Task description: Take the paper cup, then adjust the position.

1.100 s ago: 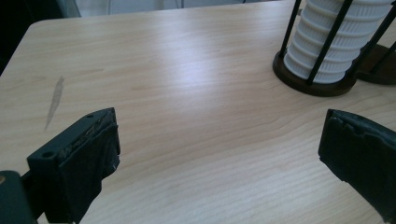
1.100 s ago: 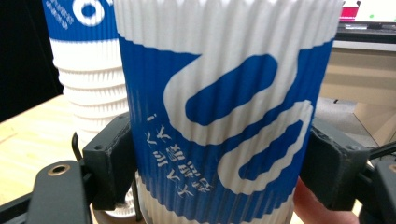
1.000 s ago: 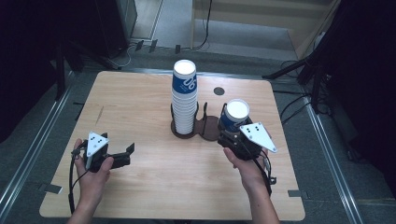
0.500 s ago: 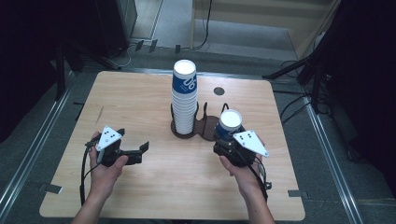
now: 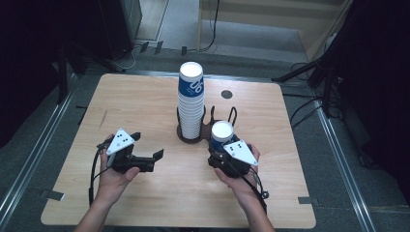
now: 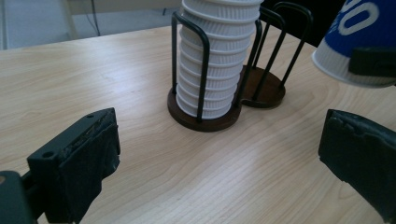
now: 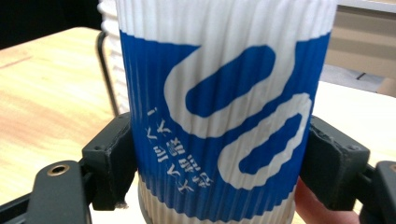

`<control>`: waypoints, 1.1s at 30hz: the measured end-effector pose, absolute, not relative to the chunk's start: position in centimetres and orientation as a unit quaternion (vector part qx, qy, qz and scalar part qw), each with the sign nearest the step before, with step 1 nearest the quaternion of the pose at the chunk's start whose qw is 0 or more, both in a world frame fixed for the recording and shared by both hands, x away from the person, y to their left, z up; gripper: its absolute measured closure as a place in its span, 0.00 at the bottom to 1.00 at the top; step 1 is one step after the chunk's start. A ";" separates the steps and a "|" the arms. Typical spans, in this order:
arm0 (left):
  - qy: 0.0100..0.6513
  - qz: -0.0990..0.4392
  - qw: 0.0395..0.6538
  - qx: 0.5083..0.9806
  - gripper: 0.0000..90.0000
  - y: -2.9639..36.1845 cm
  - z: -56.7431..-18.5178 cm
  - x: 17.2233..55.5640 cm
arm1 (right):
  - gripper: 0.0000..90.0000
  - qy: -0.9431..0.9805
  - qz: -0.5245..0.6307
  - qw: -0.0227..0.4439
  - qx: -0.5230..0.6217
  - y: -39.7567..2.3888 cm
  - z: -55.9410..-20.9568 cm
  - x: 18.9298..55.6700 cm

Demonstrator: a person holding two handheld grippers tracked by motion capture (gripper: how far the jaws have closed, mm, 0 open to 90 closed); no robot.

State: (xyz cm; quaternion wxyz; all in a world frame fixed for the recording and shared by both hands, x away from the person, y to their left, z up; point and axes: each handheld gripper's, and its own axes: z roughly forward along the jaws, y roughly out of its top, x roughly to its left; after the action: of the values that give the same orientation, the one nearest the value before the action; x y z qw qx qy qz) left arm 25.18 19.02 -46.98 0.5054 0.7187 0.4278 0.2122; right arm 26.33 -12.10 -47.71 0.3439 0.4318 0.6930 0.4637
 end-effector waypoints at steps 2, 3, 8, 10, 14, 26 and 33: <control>0.424 0.206 0.511 0.719 0.00 19.0 -46.9 25.2 | 0.23 0.697 0.462 0.348 0.424 -11.7 -47.8 26.2; 0.423 0.206 0.513 0.718 0.00 18.9 -46.8 25.1 | 0.23 0.701 0.460 0.350 0.418 -11.4 -47.9 26.1; 0.413 0.203 0.522 0.718 0.00 18.6 -46.5 24.9 | 0.23 0.706 0.459 0.355 0.406 -10.6 -48.1 25.6; 0.410 0.202 0.521 0.721 0.00 18.5 -46.5 24.9 | 0.23 0.709 0.456 0.360 0.401 -10.2 -48.2 25.5; 0.407 0.194 0.522 0.724 0.00 18.2 -46.7 25.0 | 0.23 0.715 0.449 0.369 0.389 -9.4 -48.4 25.2; 0.392 0.180 0.527 0.732 0.00 17.4 -46.5 24.7 | 0.23 0.730 0.436 0.386 0.359 -8.1 -48.9 24.6; 0.375 0.158 0.538 0.738 0.00 16.7 -46.3 24.4 | 0.23 0.740 0.420 0.404 0.335 -7.0 -49.5 24.2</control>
State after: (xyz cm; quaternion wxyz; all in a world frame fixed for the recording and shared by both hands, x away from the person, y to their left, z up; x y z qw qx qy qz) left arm 24.38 16.70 -46.26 0.5382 0.7381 0.3750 0.1578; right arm 24.15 -7.02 -49.47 0.4038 0.3353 0.7402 0.4202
